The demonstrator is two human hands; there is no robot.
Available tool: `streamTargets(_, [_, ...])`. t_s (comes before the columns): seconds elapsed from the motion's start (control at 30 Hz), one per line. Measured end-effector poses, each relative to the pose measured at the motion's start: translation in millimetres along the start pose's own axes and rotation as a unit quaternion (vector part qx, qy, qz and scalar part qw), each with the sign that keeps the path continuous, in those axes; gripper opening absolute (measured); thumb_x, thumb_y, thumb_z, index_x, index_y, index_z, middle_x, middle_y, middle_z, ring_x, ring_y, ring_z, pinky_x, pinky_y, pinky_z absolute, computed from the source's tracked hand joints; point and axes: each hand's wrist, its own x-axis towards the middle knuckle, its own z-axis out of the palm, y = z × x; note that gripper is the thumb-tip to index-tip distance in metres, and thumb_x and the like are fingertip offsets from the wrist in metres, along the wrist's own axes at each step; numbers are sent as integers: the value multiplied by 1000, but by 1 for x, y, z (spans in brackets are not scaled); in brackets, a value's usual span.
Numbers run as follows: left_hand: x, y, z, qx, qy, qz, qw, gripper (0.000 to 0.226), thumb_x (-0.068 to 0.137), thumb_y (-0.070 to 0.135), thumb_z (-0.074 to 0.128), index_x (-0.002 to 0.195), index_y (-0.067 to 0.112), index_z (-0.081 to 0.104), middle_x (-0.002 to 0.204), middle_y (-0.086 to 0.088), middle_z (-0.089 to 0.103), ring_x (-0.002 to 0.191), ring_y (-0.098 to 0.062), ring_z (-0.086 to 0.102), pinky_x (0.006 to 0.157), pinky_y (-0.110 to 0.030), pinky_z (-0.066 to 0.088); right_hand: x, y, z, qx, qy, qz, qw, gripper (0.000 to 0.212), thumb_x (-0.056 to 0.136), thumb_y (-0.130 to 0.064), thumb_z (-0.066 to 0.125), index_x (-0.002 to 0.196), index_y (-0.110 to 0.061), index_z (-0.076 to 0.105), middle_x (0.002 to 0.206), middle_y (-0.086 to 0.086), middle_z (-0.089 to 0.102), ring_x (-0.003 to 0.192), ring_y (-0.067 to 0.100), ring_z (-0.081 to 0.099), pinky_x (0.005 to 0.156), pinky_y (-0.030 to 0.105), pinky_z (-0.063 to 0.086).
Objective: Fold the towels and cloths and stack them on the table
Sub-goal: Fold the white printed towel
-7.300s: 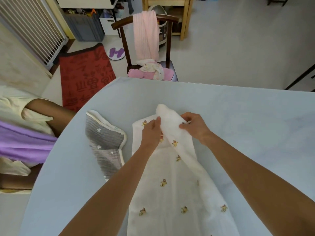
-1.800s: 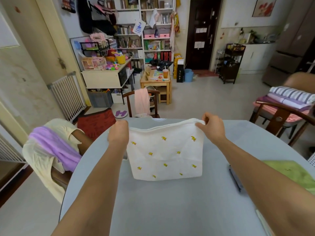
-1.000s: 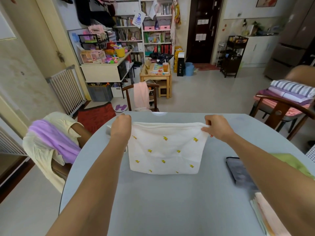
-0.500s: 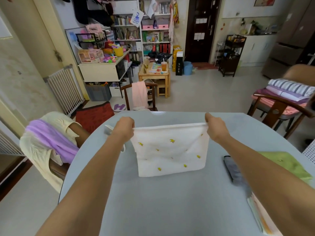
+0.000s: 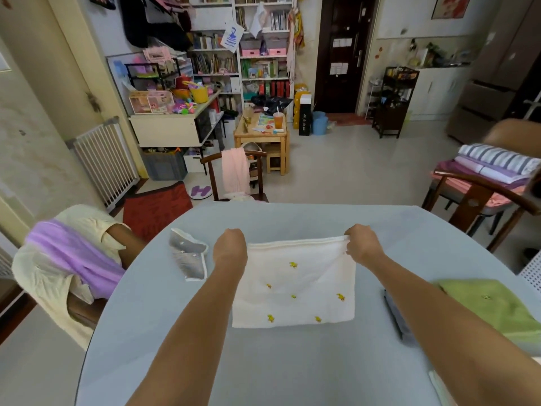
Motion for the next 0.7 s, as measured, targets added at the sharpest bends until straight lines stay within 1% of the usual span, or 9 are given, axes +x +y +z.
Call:
streamTargets(0.07, [10,3,1,4,8,1,1000,24,84,-8,57,105,3,60,108,-12,62,101,-28,62,78,-30,47,11,1,4,50,30,5,998,30,74,13,46,92,5,69,99,21,68,100,37,61,79,33,47])
streamTargets(0.13, [26,7,-2,18,17,11,1000,26,81,-2,65,105,6,58,107,-10,61,99,-26,62,76,-29,46,23,-2,8,90,62,2,994,42,77,16,41,109,6,66,116,21,63,112,36,57,93,35,44])
streamTargets(0.2, [48,12,-6,26,29,16,999,29,81,0,67,108,7,57,109,-10,61,102,-25,61,80,-29,46,36,-5,11,89,79,-20,993,54,81,18,34,126,1,59,135,19,51,127,32,45,104,33,35])
streamTargets(0.27, [68,15,-14,29,61,18,998,33,84,2,65,115,6,55,113,-12,59,107,-26,58,85,-30,47,49,-8,11,94,90,-47,990,62,83,19,29,136,-5,50,150,15,35,141,26,27,113,30,22])
streamTargets(0.33, [88,17,-27,19,102,25,994,35,87,1,60,121,4,52,118,-14,56,112,-27,53,88,-32,47,64,-13,4,98,115,-71,986,62,86,18,29,140,-7,47,154,14,28,146,24,17,116,30,16])
streamTargets(0.43, [107,18,-50,8,156,49,986,38,86,-4,58,123,2,52,124,-17,54,120,-29,48,93,-33,44,80,-21,-17,101,154,-101,978,60,87,17,31,139,-7,47,154,14,27,146,25,15,116,29,15])
streamTargets(0.5, [109,16,-62,9,177,55,983,39,86,-5,57,123,2,52,127,-17,53,123,-29,46,96,-33,43,84,-25,-30,109,164,-121,973,60,86,18,31,138,-7,49,154,14,29,147,26,15,116,30,14])
streamTargets(0.6, [98,10,-56,19,159,58,985,42,86,-7,55,127,3,49,125,-16,52,117,-30,50,92,-33,45,76,-20,-29,85,152,-143,974,58,89,17,32,139,-8,48,154,14,28,147,26,14,116,29,13])
streamTargets(0.7, [74,1,-22,47,114,55,991,45,83,-6,59,126,5,49,122,-14,51,116,-28,50,93,-33,45,55,-2,-4,20,102,-170,980,56,90,14,33,140,-8,46,155,13,26,147,27,11,115,25,13])
